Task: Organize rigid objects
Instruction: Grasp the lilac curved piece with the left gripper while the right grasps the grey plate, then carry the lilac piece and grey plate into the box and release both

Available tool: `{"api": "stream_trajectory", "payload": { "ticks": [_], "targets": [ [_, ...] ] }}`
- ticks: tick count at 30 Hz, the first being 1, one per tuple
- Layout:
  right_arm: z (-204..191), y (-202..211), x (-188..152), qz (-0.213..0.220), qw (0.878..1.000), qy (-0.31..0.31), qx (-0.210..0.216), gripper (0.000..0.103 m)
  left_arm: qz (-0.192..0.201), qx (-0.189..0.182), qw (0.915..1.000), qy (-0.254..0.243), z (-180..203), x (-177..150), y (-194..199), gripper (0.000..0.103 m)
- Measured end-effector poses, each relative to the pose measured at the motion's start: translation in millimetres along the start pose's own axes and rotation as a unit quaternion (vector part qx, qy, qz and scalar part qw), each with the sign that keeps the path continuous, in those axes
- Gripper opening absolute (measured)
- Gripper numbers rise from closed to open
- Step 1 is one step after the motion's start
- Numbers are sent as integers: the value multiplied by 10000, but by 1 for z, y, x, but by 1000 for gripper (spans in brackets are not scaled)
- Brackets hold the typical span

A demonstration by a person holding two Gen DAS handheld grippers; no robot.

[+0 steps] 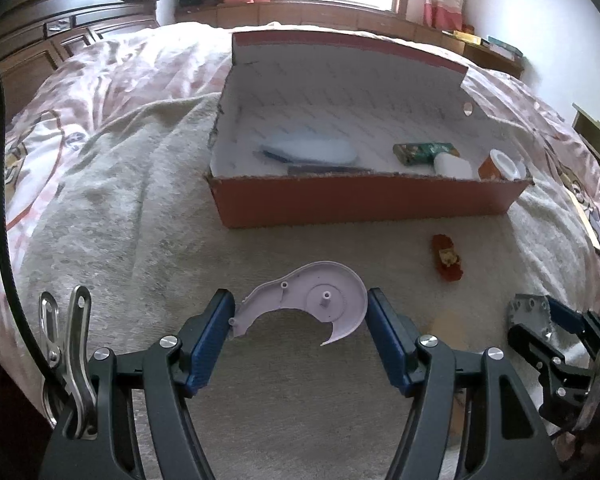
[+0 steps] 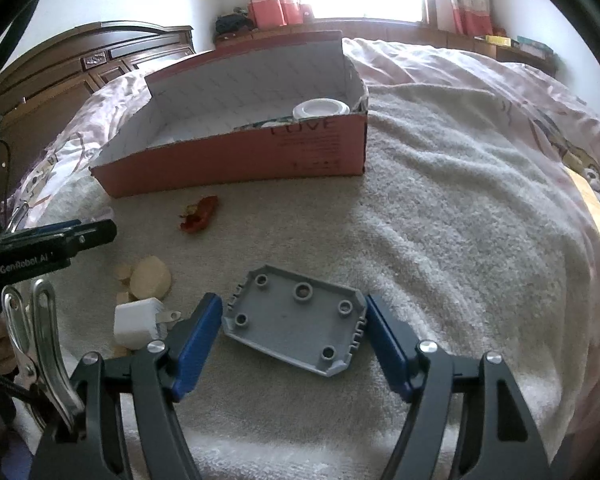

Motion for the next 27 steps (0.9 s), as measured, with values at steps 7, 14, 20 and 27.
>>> {"api": "stream_trajectory", "payload": {
  "ticks": [7, 14, 20, 27],
  "targets": [
    [2, 2, 7, 39, 9999, -109, 114, 76, 118, 39, 9999, 41, 1, 10, 7, 69],
    [3, 6, 19, 97, 9997, -138, 203, 76, 164, -46, 9998, 73, 4, 16, 13, 69],
    [-1, 10, 34, 250, 9994, -9, 221, 76, 292, -156, 9994, 24, 10, 26, 20, 69],
    [0, 8, 61, 436, 9986, 33, 301, 76, 416, -172, 9990, -23, 19, 47, 16, 69]
  ]
}}
Point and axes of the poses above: each gripper's, at about its wrist camera, not at the fingertips, and y roughly against the way its jaws point, z to its right, x to its top, the point moved 4 cm from there along -y, roughly the way its jaws point, and after that the axes turned 8 degrees about y, right-handed, at the moved point
